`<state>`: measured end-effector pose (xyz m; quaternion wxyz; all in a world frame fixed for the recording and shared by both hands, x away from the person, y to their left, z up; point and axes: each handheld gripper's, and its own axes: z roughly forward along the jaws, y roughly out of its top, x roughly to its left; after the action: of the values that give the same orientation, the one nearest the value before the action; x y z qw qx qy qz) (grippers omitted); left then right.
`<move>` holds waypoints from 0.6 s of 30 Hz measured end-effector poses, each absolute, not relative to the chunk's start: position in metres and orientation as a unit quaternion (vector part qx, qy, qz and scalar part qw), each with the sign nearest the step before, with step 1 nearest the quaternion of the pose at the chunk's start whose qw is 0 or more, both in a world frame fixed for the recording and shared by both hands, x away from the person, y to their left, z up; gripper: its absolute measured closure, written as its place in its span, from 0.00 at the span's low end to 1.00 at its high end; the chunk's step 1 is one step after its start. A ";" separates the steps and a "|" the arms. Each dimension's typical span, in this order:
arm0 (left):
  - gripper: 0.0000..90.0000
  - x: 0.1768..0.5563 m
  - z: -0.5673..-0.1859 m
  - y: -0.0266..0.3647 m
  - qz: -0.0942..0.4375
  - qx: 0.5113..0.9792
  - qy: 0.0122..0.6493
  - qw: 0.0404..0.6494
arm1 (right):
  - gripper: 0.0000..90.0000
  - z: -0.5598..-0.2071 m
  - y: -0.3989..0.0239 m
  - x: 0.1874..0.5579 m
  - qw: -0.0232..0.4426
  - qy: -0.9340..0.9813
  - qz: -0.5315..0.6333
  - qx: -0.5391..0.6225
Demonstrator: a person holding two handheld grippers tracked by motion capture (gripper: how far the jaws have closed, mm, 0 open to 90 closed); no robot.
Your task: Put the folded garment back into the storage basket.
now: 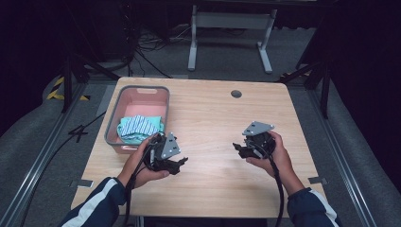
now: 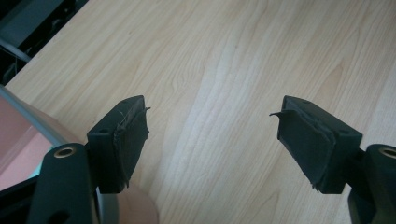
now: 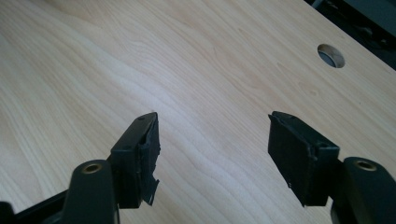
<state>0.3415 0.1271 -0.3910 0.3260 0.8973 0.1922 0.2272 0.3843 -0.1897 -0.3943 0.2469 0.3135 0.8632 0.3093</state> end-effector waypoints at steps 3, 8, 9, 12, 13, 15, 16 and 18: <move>0.27 0.339 -0.397 0.125 0.219 0.900 0.193 0.325 | 0.38 -0.399 -0.195 0.379 0.249 0.864 0.306 0.312; 0.26 0.335 -0.409 0.121 0.207 0.908 0.183 0.316 | 0.37 -0.410 -0.206 0.370 0.249 0.864 0.307 0.312; 0.25 0.334 -0.411 0.120 0.203 0.909 0.181 0.317 | 0.37 -0.413 -0.209 0.368 0.249 0.865 0.305 0.312; 0.25 0.332 -0.417 0.117 0.196 0.913 0.171 0.314 | 0.33 -0.420 -0.216 0.362 0.250 0.864 0.297 0.319; 0.24 0.331 -0.419 0.116 0.193 0.914 0.172 0.312 | 0.34 -0.422 -0.219 0.361 0.251 0.864 0.298 0.320; 0.24 0.331 -0.422 0.115 0.190 0.916 0.170 0.310 | 0.33 -0.425 -0.221 0.359 0.251 0.864 0.295 0.323; 0.24 0.331 -0.424 0.114 0.188 0.916 0.168 0.311 | 0.33 -0.427 -0.224 0.357 0.251 0.865 0.291 0.324; 0.24 0.331 -0.429 0.112 0.179 0.919 0.167 0.309 | 0.31 -0.435 -0.232 0.353 0.253 0.864 0.285 0.330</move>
<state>0.3312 0.1121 -0.4290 0.3088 0.9191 0.1668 0.1792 0.3527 -0.2319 -0.4350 0.2527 0.3304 0.8636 0.2850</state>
